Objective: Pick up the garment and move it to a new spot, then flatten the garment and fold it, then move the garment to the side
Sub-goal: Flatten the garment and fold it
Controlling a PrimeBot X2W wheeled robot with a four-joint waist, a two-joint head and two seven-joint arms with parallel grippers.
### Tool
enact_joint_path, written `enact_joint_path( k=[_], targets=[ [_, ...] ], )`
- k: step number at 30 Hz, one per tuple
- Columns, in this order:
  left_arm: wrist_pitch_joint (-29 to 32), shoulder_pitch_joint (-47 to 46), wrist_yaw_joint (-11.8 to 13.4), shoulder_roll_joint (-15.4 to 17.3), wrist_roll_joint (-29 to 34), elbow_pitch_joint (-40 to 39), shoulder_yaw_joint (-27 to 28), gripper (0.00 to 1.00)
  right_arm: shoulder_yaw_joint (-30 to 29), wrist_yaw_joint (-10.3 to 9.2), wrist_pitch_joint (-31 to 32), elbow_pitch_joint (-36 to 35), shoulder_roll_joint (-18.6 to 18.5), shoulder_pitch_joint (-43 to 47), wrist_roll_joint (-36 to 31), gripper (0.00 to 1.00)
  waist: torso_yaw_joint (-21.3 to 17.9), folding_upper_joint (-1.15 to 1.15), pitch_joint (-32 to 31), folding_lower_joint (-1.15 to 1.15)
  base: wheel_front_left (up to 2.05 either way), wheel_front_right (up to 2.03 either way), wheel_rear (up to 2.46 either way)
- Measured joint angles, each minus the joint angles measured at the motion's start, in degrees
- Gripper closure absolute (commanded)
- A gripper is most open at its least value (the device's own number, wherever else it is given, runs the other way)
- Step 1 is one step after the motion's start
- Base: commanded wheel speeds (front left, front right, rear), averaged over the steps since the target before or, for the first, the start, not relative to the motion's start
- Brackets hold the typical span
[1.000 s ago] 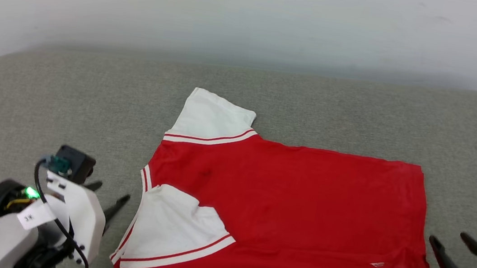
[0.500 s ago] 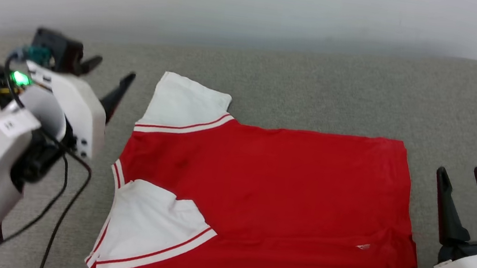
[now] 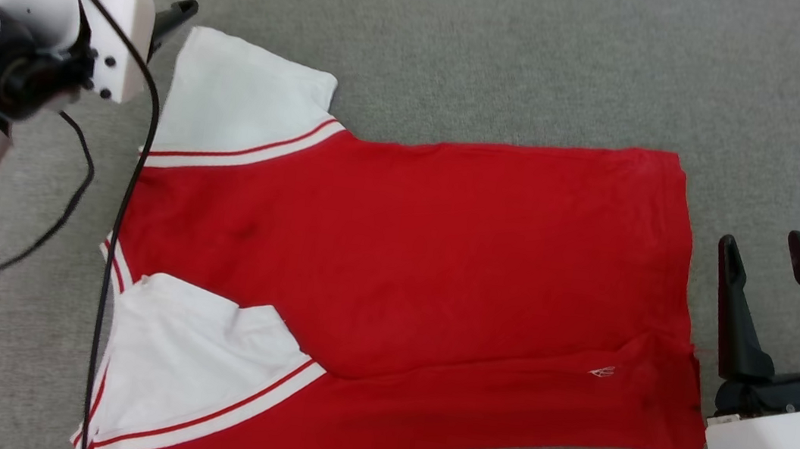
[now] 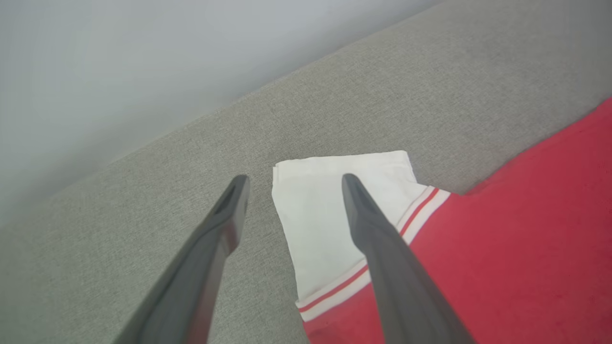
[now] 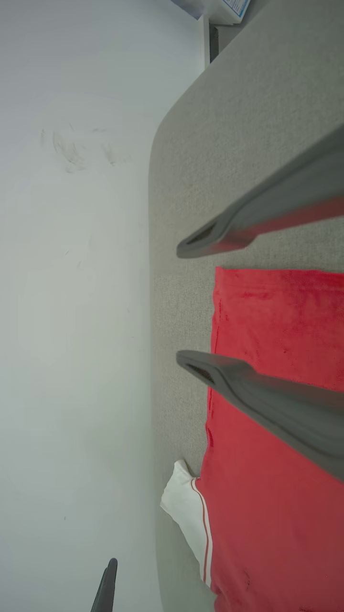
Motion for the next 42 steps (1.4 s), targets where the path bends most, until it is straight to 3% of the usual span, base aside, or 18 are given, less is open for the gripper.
enact_joint_path(
  k=[5,12,23,24,25,30,34,42],
  targets=[
    [7.7,-5.4,-0.9,-0.9,-3.1,4.6,0.2,0.00,2.4,0.00,0.1,0.1,-1.5,-2.6,-0.3,0.00,-1.4,0.00,4.0,0.00,0.00,0.00,0.00],
    [14.2,-10.4,-0.9,-1.1,-2.7,9.7,-1.2,0.00,4.3,0.00,-0.2,0.1,-3.0,-6.9,-0.2,0.00,-3.1,0.00,9.1,0.00,0.00,0.00,0.00],
    [17.5,-11.5,-1.6,-2.1,-3.1,13.3,-3.0,0.00,5.0,0.00,-1.4,1.5,-3.1,-8.2,-0.2,0.00,-4.0,0.00,13.1,-0.01,0.00,0.00,0.00],
    [17.5,-11.5,-1.7,-2.1,-3.2,13.3,-3.1,0.47,4.8,0.00,-1.5,1.6,-3.1,-8.5,-0.2,0.00,-4.0,0.00,13.0,-0.01,0.00,0.00,0.00],
    [17.4,-11.4,-1.8,-2.1,-3.4,13.5,-3.2,1.00,4.7,0.00,-1.7,1.7,-3.2,-8.8,-0.2,0.00,-4.0,0.00,12.9,0.00,0.00,0.00,0.00],
    [14.3,-10.3,-2.3,-2.0,-3.2,13.5,-3.6,1.00,3.3,0.00,-2.0,1.9,-3.8,-10.3,-0.3,0.00,-3.8,0.00,11.7,0.00,0.00,0.00,0.00],
    [10.9,-9.4,-2.5,-1.6,-3.8,12.4,-3.6,1.00,1.5,0.00,-0.1,1.1,-6.5,-12.8,-0.5,0.00,-3.2,0.00,10.0,0.00,0.00,0.00,0.00],
    [3.8,-5.4,-2.8,-0.7,-4.0,5.0,-6.5,1.00,1.9,0.00,16.6,3.4,-16.8,-19.5,5.8,0.00,-0.5,0.00,6.2,-0.01,0.00,0.00,0.00]
  ],
)
